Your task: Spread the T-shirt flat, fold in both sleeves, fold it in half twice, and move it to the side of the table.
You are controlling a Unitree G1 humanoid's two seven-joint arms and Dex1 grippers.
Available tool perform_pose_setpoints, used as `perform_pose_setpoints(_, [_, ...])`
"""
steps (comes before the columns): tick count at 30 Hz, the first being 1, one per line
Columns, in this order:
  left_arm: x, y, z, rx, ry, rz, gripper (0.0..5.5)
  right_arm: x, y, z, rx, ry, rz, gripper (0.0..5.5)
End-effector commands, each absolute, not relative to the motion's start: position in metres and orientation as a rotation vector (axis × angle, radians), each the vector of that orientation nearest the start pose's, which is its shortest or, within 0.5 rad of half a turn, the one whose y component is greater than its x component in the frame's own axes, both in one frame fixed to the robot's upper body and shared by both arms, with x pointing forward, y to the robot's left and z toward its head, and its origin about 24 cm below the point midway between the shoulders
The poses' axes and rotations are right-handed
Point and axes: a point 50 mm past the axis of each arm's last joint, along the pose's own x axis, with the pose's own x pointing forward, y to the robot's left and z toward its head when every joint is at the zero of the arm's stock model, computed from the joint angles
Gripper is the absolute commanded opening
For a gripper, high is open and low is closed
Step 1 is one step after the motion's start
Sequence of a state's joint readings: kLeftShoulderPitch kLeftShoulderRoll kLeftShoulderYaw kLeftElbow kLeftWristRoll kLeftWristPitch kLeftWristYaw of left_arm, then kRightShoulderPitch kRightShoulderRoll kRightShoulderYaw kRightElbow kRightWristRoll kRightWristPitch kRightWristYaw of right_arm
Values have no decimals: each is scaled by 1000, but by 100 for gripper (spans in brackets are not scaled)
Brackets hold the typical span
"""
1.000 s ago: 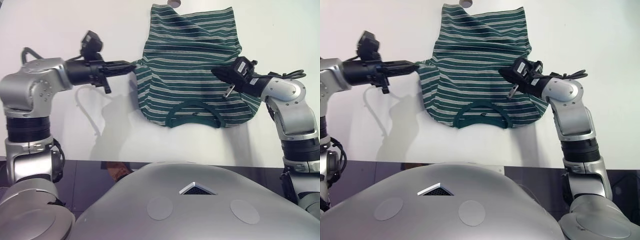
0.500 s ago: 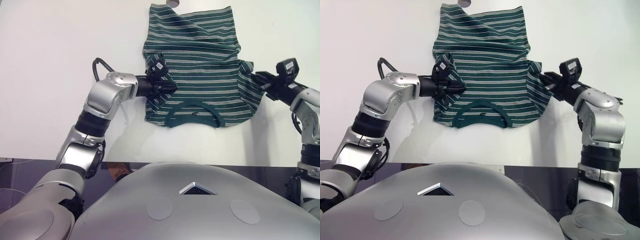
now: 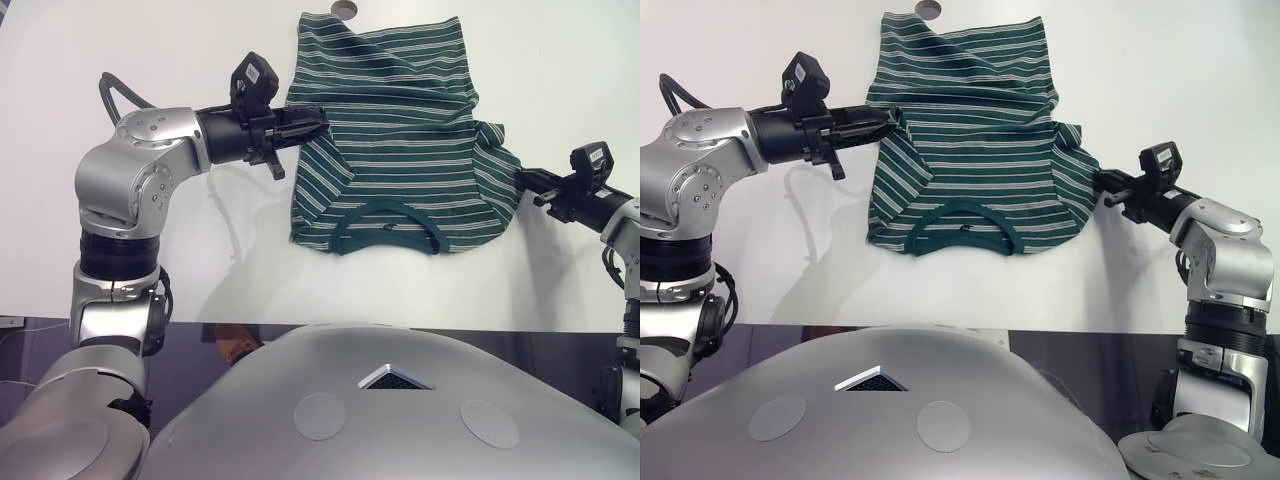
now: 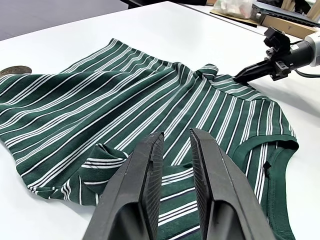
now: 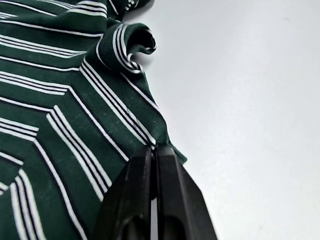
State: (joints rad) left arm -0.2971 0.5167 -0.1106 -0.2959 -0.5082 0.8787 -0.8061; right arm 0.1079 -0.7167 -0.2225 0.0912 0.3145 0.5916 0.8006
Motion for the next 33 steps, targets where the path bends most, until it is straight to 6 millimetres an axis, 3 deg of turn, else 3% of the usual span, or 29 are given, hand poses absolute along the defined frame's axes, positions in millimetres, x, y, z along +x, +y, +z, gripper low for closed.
perform_pose_setpoints(1, [259,143,111,-20,423,-1054,94,205,-302,41,-5,684,428,2])
perform_pose_setpoints(4, [254,146,104,-20,452,-1065,94,219,-278,81,-68,557,581,2])
perform_pose_setpoints(7, [256,146,99,-26,466,-1064,94,222,-253,95,-147,547,715,2])
perform_pose_setpoints(9, [257,143,96,-26,471,-1068,94,224,-230,91,-180,559,810,2])
perform_pose_setpoints(12, [258,142,93,-13,480,-1068,94,224,-186,61,-205,613,948,2])
perform_pose_setpoints(15, [258,146,89,19,496,-1058,94,219,-169,50,-234,630,1011,45])
perform_pose_setpoints(18, [255,153,85,77,490,-1028,94,212,-177,63,-293,606,1080,104])
perform_pose_setpoints(21, [239,179,95,364,403,-1062,150,205,-208,113,-445,506,1154,165])
perform_pose_setpoints(23, [221,196,97,557,413,-1156,181,207,-236,130,-643,508,1157,201])
perform_pose_setpoints(25, [209,208,87,754,428,-1244,217,202,-256,120,-841,563,1214,228])
perform_pose_setpoints(27, [205,211,74,873,410,-1289,250,193,-263,99,-934,593,1292,228])
perform_pose_setpoints(30, [201,208,47,943,396,-1326,250,181,-259,75,-953,552,1355,228])
perform_pose_setpoints(33, [202,203,34,894,366,-1304,250,186,-245,72,-896,440,1311,228])
